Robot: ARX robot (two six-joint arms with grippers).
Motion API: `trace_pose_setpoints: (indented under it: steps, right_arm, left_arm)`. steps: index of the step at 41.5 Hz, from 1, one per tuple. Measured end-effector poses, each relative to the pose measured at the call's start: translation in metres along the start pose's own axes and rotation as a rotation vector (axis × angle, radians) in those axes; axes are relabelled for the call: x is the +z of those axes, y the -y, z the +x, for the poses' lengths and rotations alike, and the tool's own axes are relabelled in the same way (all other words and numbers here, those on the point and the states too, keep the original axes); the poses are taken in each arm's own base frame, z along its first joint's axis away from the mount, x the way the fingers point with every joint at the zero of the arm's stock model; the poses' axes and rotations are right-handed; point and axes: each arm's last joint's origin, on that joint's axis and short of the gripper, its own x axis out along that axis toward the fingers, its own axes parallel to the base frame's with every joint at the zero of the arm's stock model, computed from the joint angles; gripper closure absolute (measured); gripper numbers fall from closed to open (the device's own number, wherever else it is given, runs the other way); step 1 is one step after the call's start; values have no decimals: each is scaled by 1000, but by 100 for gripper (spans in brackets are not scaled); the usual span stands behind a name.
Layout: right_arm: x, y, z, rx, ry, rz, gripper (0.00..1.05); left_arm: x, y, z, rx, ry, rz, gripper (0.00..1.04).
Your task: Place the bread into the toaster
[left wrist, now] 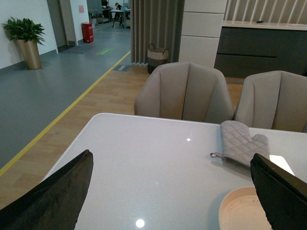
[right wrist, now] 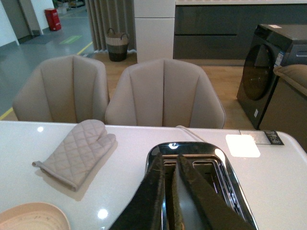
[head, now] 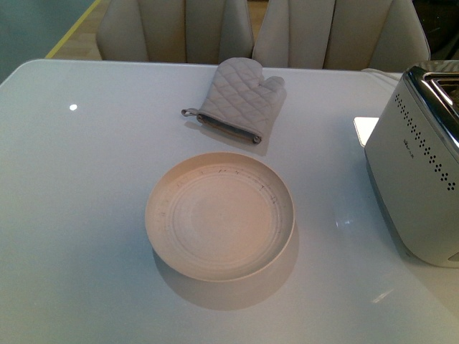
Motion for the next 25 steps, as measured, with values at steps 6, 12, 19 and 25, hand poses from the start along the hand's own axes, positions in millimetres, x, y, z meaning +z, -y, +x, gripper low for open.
trace_pose_setpoints:
  steps: [6,12,19,25]
  right_arm:
    - [-12,0,-13,0,2,2,103]
    - [-22,0,-26,0,0,4,103]
    - [-30,0,-36,0,-1,4,103]
    - [-34,0,-43,0,1,4,103]
  left_arm:
    - [0,0,0,0,0,0,7]
    - [0,0,0,0,0,0,7]
    - [0,0,0,0,0,0,7]
    - [0,0,0,0,0,0,7]
